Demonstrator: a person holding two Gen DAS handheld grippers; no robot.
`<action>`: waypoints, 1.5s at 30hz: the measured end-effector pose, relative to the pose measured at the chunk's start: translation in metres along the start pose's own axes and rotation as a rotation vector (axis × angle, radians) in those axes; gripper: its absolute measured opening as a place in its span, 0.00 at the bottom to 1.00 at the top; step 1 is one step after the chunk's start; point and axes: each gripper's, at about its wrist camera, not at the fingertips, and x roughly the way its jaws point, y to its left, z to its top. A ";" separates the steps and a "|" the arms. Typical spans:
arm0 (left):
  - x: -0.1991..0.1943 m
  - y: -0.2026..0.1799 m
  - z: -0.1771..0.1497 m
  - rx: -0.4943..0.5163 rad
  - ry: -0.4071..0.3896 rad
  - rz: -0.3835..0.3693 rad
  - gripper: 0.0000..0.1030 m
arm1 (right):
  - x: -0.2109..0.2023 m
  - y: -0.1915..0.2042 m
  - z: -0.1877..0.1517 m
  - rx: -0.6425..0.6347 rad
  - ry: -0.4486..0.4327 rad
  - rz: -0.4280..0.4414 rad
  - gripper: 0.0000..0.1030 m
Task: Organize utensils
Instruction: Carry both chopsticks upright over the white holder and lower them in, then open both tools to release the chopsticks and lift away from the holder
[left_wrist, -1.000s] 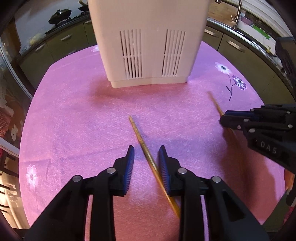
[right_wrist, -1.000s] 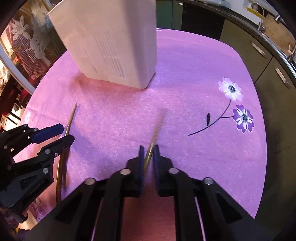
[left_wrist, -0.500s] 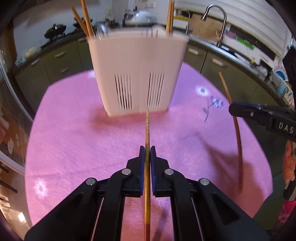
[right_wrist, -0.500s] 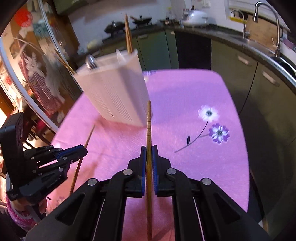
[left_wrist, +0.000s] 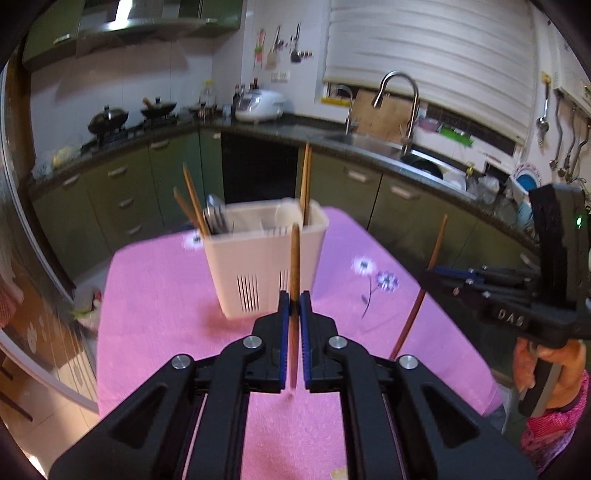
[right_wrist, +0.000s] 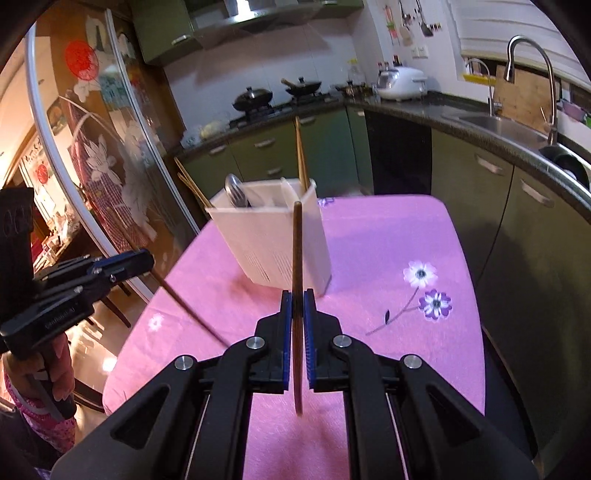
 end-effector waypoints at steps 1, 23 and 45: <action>-0.004 0.000 0.005 0.005 -0.014 0.003 0.05 | -0.005 0.002 0.004 -0.004 -0.014 0.001 0.07; 0.019 0.019 0.148 0.018 -0.188 0.157 0.06 | -0.024 0.004 0.026 -0.010 -0.067 0.011 0.07; 0.032 0.033 0.051 -0.034 -0.134 0.121 0.55 | -0.027 0.041 0.177 -0.023 -0.332 -0.017 0.07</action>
